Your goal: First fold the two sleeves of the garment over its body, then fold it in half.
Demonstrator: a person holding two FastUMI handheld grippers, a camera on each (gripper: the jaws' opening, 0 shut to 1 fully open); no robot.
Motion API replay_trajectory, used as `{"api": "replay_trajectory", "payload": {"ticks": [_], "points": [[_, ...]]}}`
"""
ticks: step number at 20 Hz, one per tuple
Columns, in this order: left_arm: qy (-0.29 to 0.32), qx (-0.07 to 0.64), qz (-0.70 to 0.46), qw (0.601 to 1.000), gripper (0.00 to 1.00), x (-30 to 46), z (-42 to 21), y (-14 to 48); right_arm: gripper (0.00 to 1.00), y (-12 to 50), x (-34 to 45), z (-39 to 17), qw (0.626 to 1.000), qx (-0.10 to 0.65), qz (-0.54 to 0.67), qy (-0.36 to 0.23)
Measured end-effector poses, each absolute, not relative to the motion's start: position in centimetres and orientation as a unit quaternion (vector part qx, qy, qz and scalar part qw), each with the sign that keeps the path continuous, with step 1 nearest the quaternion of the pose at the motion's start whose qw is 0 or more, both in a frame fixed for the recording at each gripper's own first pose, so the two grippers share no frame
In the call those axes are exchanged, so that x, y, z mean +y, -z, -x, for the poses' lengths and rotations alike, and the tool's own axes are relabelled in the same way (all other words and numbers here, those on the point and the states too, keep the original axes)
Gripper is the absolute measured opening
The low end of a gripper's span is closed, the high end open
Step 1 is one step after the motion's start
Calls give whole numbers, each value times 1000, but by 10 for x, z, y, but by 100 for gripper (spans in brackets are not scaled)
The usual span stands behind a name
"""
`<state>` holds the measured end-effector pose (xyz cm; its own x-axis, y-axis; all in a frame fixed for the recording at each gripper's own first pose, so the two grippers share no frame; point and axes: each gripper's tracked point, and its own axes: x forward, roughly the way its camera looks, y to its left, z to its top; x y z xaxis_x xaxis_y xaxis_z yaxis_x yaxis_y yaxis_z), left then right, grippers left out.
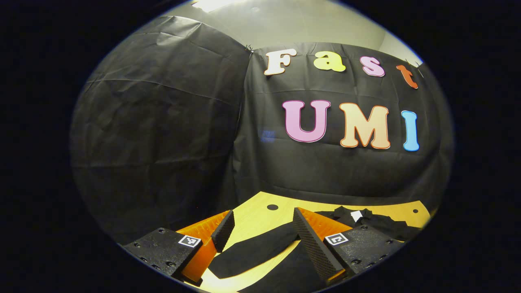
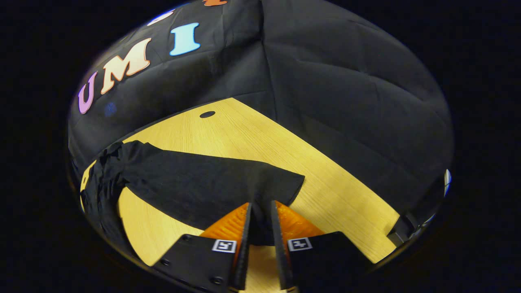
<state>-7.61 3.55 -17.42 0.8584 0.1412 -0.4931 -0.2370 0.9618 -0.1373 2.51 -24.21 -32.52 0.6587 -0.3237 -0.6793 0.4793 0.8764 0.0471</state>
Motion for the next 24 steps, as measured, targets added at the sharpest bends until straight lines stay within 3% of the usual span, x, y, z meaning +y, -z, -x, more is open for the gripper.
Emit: {"api": "replay_trajectory", "payload": {"ticks": [1, 2, 3, 4, 17, 19, 20, 21, 22, 24], "points": [[-98, 246, 98, 959, 94, 33, 78, 173, 24, 326, -240, -26, 903, 349, -125, 219], [-97, 245, 101, 959, 94, 32, 79, 172, 11, 326, -239, -27, 900, 350, -138, 220], [-97, 246, 102, 959, 99, 30, 82, 171, 11, 328, -242, -27, 897, 353, -152, 218], [-96, 248, 101, 959, 94, 28, 86, 173, 3, 326, -241, -26, 895, 354, -164, 217], [-108, 271, 96, 952, 99, 37, 121, 187, 2, 311, -238, -33, 900, 363, -127, 206], [-98, 273, 94, 952, 90, 43, 119, 193, 2, 291, -233, -38, 905, 353, -122, 202], [-92, 278, 92, 952, 99, 46, 119, 201, 2, 280, -229, -40, 910, 344, -119, 199], [-84, 283, 90, 951, 99, 50, 117, 206, 2, 265, -221, -42, 915, 333, -116, 197], [-78, 288, 89, 950, 90, 54, 114, 212, 2, 249, -210, -46, 919, 322, -115, 195], [-63, 297, 91, 948, 94, 63, 110, 225, 2, 220, -178, -68, 931, 294, -110, 186]]}}
